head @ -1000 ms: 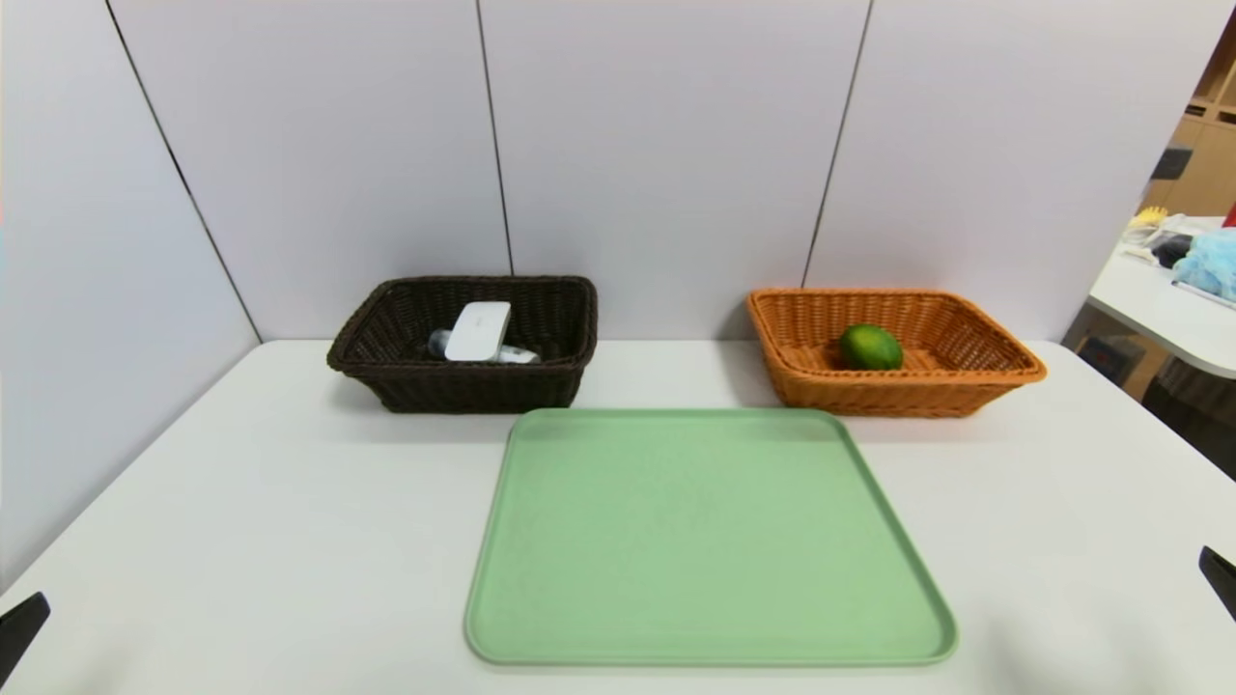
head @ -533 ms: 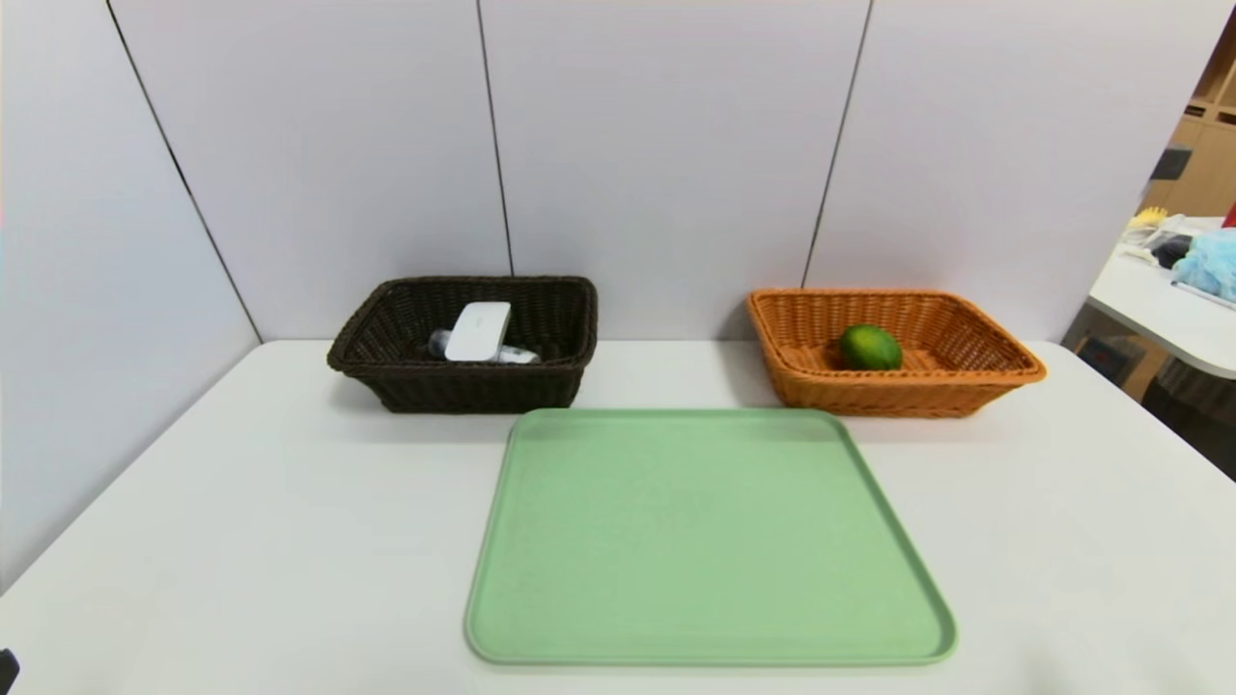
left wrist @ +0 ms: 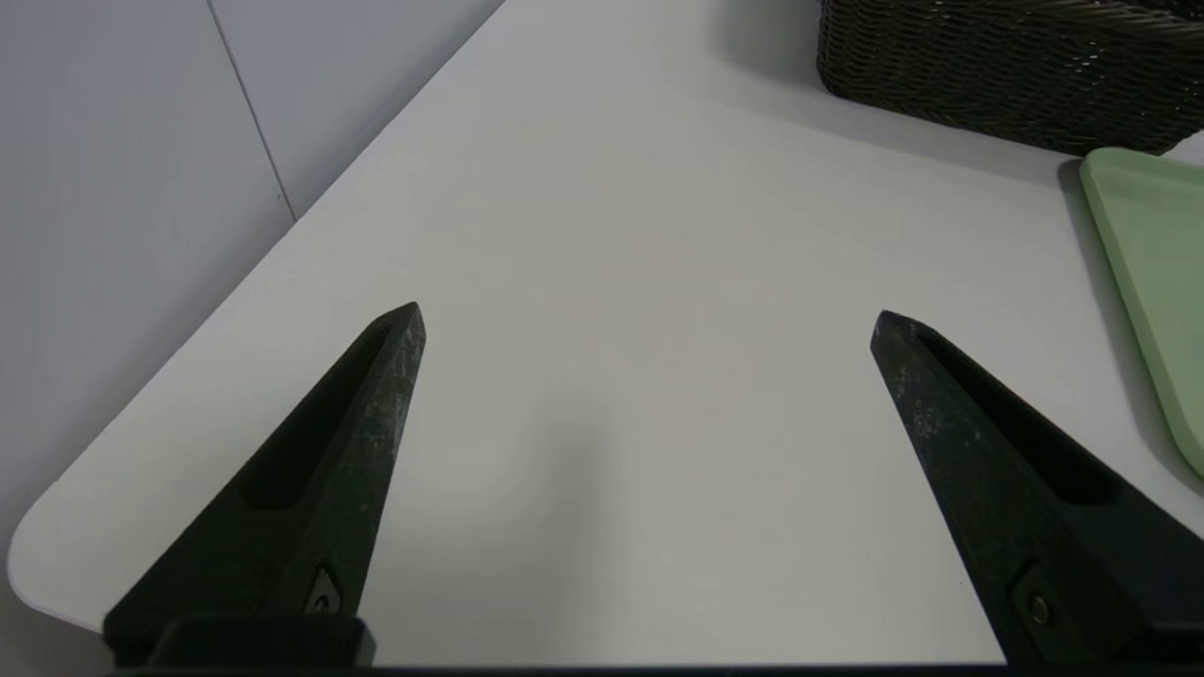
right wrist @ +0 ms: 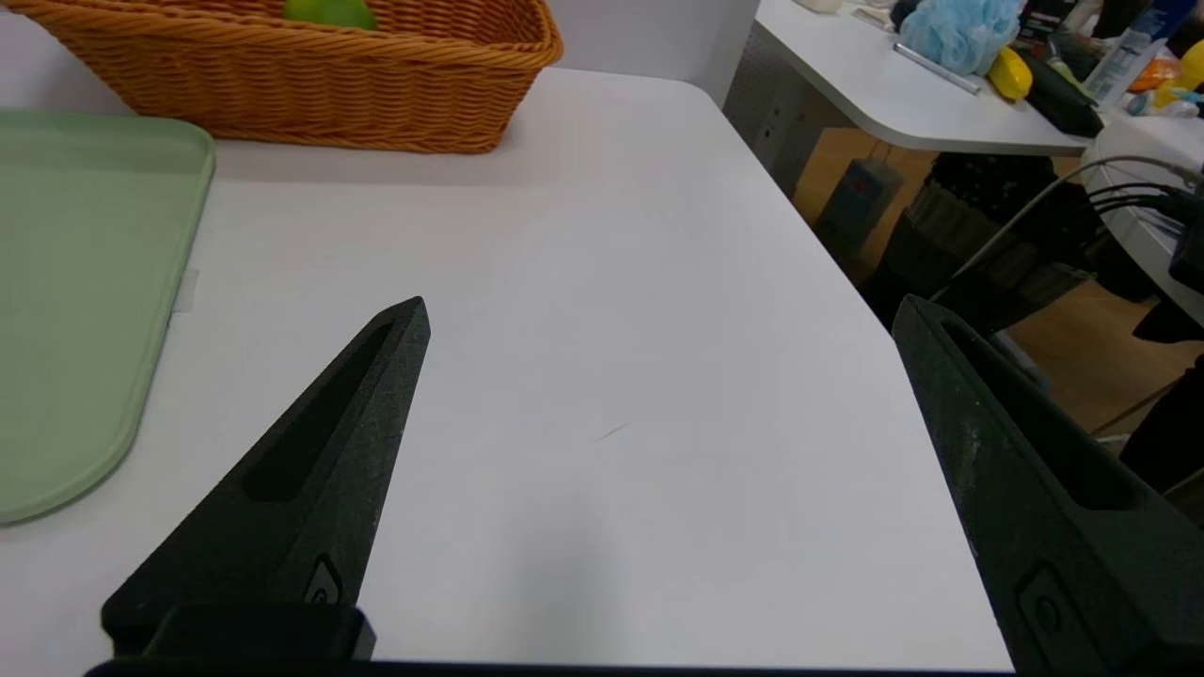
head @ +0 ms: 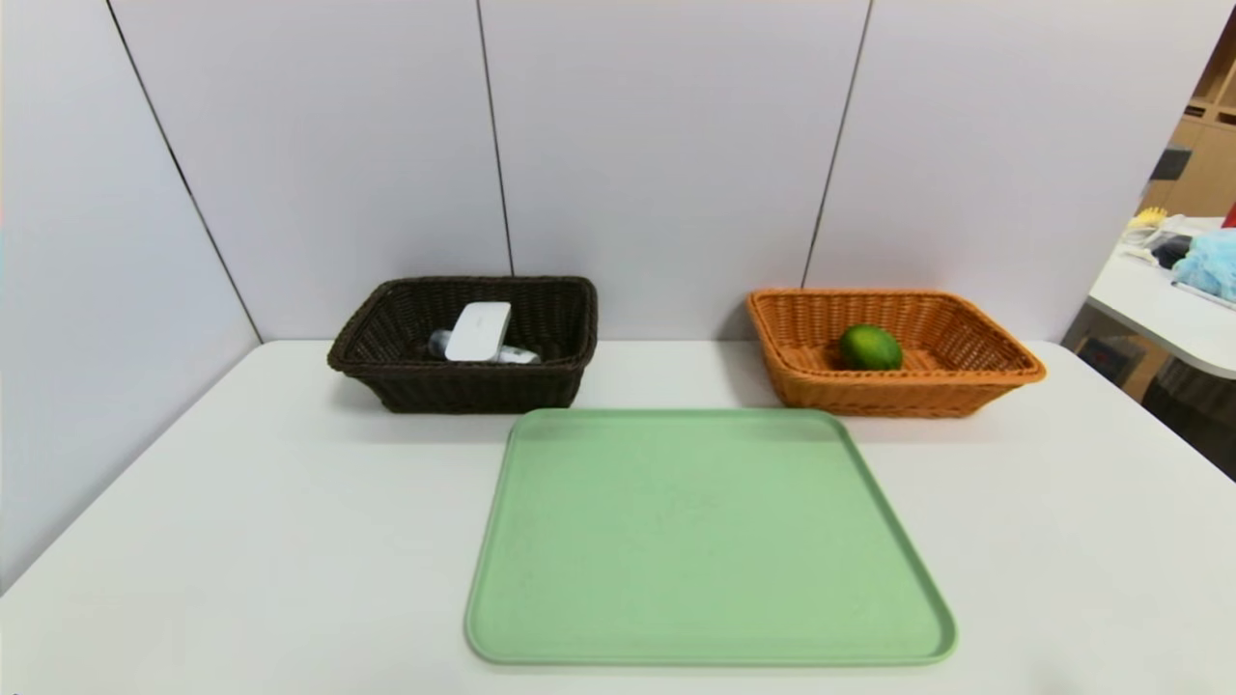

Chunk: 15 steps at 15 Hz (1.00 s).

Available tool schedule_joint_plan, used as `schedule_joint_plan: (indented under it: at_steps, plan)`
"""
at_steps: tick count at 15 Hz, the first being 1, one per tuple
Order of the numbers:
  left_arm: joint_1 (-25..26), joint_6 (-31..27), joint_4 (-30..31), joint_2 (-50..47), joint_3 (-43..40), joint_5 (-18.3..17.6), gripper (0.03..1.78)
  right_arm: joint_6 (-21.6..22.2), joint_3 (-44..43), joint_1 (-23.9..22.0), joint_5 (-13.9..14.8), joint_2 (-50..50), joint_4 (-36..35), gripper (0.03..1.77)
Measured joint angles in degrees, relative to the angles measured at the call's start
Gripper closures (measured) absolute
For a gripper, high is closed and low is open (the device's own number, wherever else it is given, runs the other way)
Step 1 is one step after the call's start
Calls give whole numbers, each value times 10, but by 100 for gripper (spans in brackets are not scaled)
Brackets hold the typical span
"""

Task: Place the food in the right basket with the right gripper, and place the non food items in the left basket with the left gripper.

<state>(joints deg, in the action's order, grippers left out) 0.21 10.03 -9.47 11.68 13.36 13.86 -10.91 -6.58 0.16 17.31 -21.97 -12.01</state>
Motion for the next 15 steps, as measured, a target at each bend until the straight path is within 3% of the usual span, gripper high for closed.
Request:
schedule_joint_plan:
  at_steps: [9,12,13,15]
  plan:
    - [-2,-13,-3,-67,-50,-6,12,3,58,-5,-2,79,8,10]
    - [-3,-28,-2,-91,-62,-23,12,14,64,-5,-3,105,10,10]
    - [-3,-32,-3,-100,-66,-32,12,14,65,-4,-10,115,15,10]
    - [-4,-36,0,-110,-71,-50,12,15,65,-2,-54,137,23,10]
